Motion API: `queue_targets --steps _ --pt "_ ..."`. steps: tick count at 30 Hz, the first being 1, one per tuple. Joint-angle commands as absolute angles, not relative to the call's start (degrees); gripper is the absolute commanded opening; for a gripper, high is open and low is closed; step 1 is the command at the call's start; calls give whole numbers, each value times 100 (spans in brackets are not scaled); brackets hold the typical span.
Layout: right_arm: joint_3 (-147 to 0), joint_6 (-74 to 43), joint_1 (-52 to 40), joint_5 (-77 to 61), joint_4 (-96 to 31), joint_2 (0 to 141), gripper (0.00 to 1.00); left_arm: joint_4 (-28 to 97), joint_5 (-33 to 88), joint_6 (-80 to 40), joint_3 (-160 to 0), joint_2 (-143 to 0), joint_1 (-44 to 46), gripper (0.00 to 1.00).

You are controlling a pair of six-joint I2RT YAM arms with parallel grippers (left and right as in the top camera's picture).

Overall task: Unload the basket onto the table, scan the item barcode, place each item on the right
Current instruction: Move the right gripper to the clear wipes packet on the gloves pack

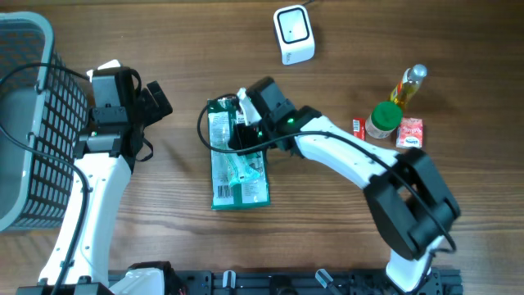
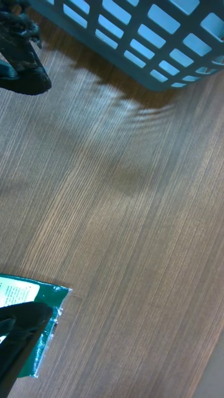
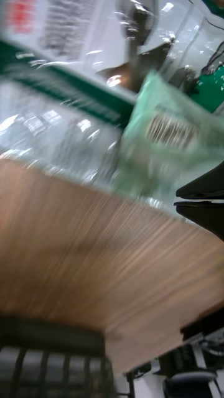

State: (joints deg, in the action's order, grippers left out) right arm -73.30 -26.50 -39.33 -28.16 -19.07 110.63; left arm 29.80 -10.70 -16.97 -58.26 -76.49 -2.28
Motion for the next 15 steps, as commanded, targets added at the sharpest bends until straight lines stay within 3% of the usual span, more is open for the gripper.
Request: queue_targets --steps 1,5,8,13,15 --pt "-7148 -2954 -3968 -2976 -1879 11852 4 2967 -1122 -1625 -5878 -7623 -252 100" --pt "-7150 -2842 -4005 -3140 -1931 12361 6 2967 -1122 -1625 -5878 -7623 -252 100" --pt "-7349 -2263 -3907 -3483 -1874 11911 12 2967 -1122 -1625 -5878 -7623 -252 100" --pt "-7500 -2112 -3800 -3802 -2102 10748 11 2967 -1122 -1625 -5878 -7623 -252 100" --pt "-7450 -2272 -3806 -3667 -2351 10772 6 2967 -1122 -1625 -5878 -7623 -252 100"
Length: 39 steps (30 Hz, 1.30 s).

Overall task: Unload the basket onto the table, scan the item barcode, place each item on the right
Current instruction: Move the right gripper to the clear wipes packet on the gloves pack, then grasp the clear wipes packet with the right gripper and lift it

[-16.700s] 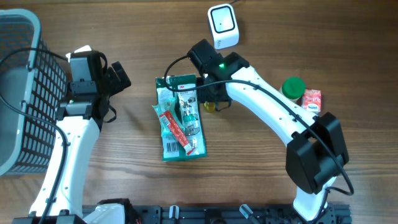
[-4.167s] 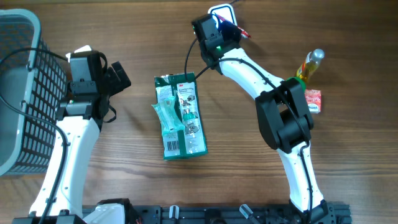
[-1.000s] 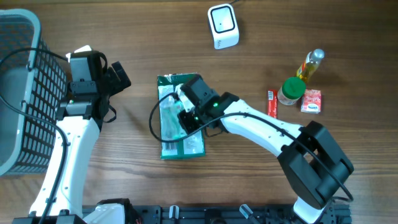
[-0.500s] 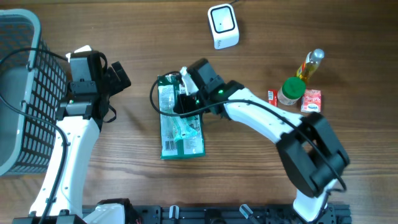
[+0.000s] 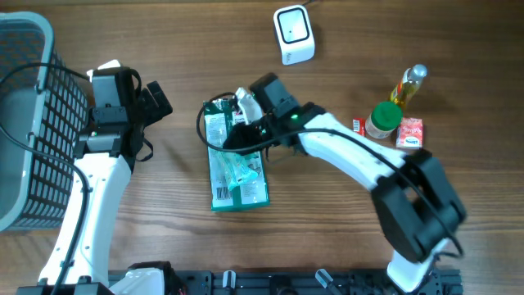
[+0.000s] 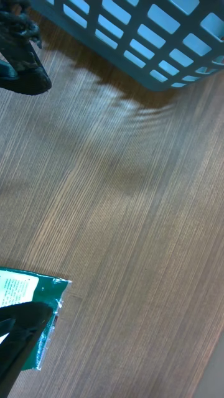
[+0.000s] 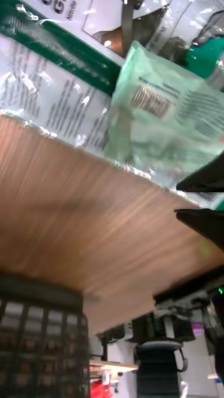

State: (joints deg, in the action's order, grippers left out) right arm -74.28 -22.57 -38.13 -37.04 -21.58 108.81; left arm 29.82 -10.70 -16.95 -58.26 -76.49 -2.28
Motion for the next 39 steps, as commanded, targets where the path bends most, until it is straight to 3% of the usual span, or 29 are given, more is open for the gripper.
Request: queue_targets --steps 1,11,16,21,31,35,39 --pt "-7382 -2394 -3813 -3516 -2390 10779 5 2967 -1122 -1625 -5878 -7623 -252 100" --pt "-5472 -4056 -4027 -2008 -1280 10967 6 2967 -1122 -1625 -5878 -7623 -252 100" --pt "-6337 -3583 -4018 -1240 -2130 10530 4 2967 -1122 -1625 -5878 -7623 -252 100" --pt "-6663 -3387 -4080 -2659 -1927 10193 5 2967 -1122 -1625 -5878 -7623 -252 100" --pt "-6287 -3656 -4722 -2709 -860 11080 4 2967 -1122 -1625 -5878 -7623 -252 100" --pt "-6287 -3898 -4783 -2862 -934 11872 5 2969 -1122 -1625 -5878 -7623 -252 100" --pt "-6425 -3990 -4681 -2884 -1009 11745 6 2965 -1122 -1625 -5878 -7623 -252 100"
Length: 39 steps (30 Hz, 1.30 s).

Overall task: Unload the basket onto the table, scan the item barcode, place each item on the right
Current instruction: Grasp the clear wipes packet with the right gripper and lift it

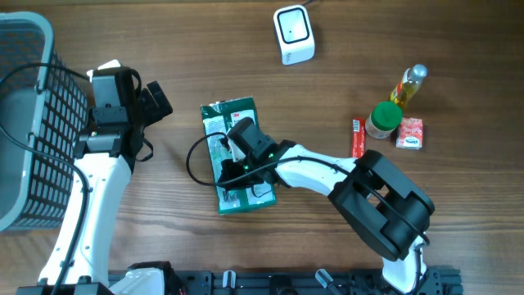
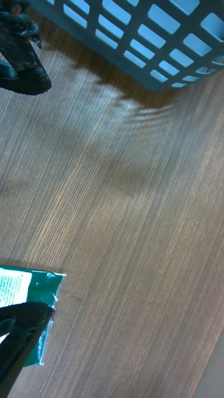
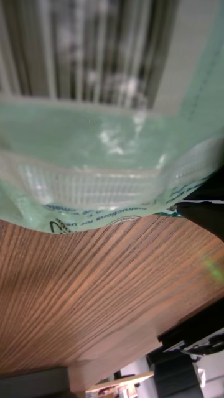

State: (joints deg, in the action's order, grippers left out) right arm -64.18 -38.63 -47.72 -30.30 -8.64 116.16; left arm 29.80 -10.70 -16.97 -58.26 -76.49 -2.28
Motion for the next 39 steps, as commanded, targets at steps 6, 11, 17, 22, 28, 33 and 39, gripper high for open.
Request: queue_targets --steps 6,11,17,22,28,33,39 --pt "-6724 -3369 -4598 -2589 -1162 10350 14 2967 -1122 -1625 -5878 -7623 -252 100" --pt "-6713 -3393 -4574 -1389 -2534 9727 71 2967 -1122 -1625 -5878 -7623 -252 100" --pt "-6101 -4700 -4407 -1247 -2617 9762 77 2967 -1122 -1627 -5878 -7623 -252 100" --pt "-5365 -5183 -4429 -1341 -1557 9767 66 2967 -1122 -1625 -5878 -7623 -252 100" --pt "-4939 -5448 -4578 -1380 -786 9942 61 2967 -1122 -1625 -5878 -7623 -252 100" --pt "-4939 -5459 -4764 -1542 -244 10427 58 2967 -1122 -1625 -5878 -7623 -252 100" --pt "-4939 -5439 -4762 -1507 -86 10510 38 2969 -1122 -1625 -5878 -7623 -252 100"
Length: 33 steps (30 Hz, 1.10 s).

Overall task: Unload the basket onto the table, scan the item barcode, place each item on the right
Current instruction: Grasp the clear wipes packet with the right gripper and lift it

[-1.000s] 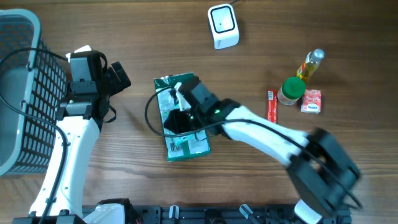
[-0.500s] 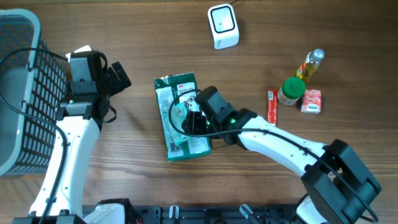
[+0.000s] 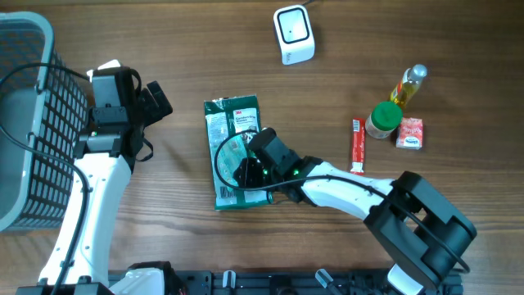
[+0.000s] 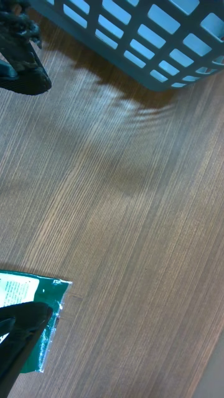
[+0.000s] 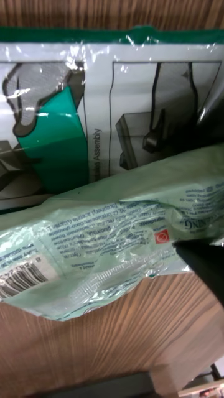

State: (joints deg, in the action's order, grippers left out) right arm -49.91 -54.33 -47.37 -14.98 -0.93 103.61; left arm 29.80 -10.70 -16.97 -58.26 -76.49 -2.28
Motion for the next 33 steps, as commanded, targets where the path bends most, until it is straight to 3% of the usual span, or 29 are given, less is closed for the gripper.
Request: queue_targets --steps 1,14,17,20,27,29,33 --pt "-4939 -5426 -4762 -1507 -86 10510 36 2967 -1122 -1625 -5878 -7623 -252 100" --pt "-4936 -5247 -4654 -1308 635 10042 35 2967 -1120 -1627 -5878 -7623 -252 100" --pt "-4936 -5245 -4661 -1153 644 10263 45 2969 -1122 -1625 -5878 -7623 -252 100" --pt "-4936 -5245 -4670 -943 821 10525 47 2967 -1122 -1627 -5878 -7623 -252 100" --pt "-4936 -5251 -4718 -939 1479 10849 46 2967 -1120 -1625 -5878 -7623 -252 100" --pt "-4936 -5249 -4720 -897 1463 10855 40 2967 -1120 -1625 -5878 -7623 -252 100" --pt "-4936 -5251 -4720 -888 1459 10857 39 2967 -1122 -1625 -5878 -7623 -252 100"
